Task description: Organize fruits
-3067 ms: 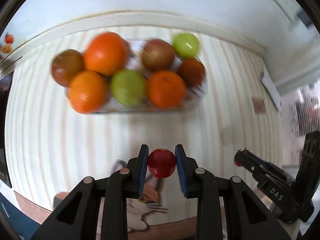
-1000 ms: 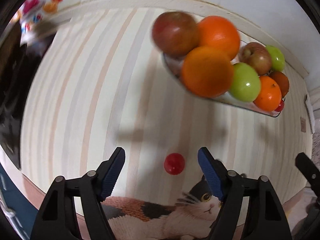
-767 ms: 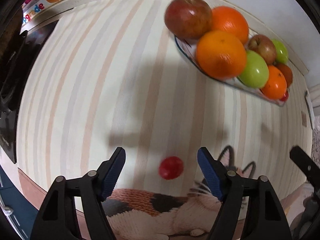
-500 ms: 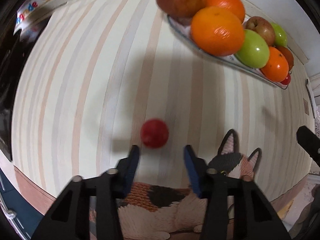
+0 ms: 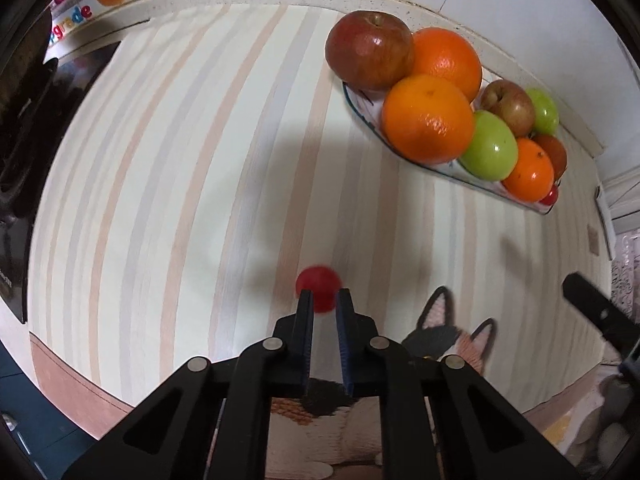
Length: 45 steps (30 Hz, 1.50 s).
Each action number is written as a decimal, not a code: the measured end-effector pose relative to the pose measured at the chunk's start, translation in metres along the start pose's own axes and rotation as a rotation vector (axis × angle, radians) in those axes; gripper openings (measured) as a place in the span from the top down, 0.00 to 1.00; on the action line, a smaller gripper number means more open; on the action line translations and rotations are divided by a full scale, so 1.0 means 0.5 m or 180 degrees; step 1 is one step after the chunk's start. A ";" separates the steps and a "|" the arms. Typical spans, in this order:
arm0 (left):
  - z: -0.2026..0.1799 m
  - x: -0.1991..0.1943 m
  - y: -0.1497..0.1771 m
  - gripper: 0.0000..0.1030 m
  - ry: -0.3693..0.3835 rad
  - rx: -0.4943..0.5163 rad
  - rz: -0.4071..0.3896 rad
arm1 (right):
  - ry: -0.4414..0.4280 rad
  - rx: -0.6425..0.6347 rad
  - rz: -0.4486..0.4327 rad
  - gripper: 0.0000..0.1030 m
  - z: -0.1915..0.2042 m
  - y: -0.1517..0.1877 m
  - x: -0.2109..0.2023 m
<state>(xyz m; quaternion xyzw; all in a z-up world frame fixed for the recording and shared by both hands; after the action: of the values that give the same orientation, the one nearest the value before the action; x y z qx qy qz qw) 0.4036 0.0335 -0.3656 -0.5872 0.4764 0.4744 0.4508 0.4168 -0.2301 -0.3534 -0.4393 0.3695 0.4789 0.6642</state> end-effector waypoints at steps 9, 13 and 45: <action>0.046 0.048 -0.005 0.73 0.0091 -0.0203 0.0361 | -0.0034 0.0055 -0.0019 0.08 -0.018 -0.012 -0.006; 0.047 0.054 0.004 0.73 0.0134 -0.0217 0.0418 | -0.0039 0.0081 -0.0055 0.08 -0.029 -0.017 -0.017; -0.390 -0.015 -0.195 0.76 0.0501 0.0615 0.0093 | 0.0103 0.0110 -0.0099 0.09 -0.108 -0.121 0.007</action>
<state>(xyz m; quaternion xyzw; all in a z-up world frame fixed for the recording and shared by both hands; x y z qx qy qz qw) 0.5243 -0.1433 -0.3227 -0.5695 0.5623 0.3852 0.4595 0.4723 -0.2890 -0.3612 -0.4411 0.3815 0.4549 0.6730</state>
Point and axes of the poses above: each gripper's, at about its wrist camera, not at the fingertips, and x roughly the way its jaws point, z to its left, y to its underside, the point moved 7 cm from there along x, roughly the way its jaws point, and after that the axes turned 6 degrees about z, right-handed, at the moved point
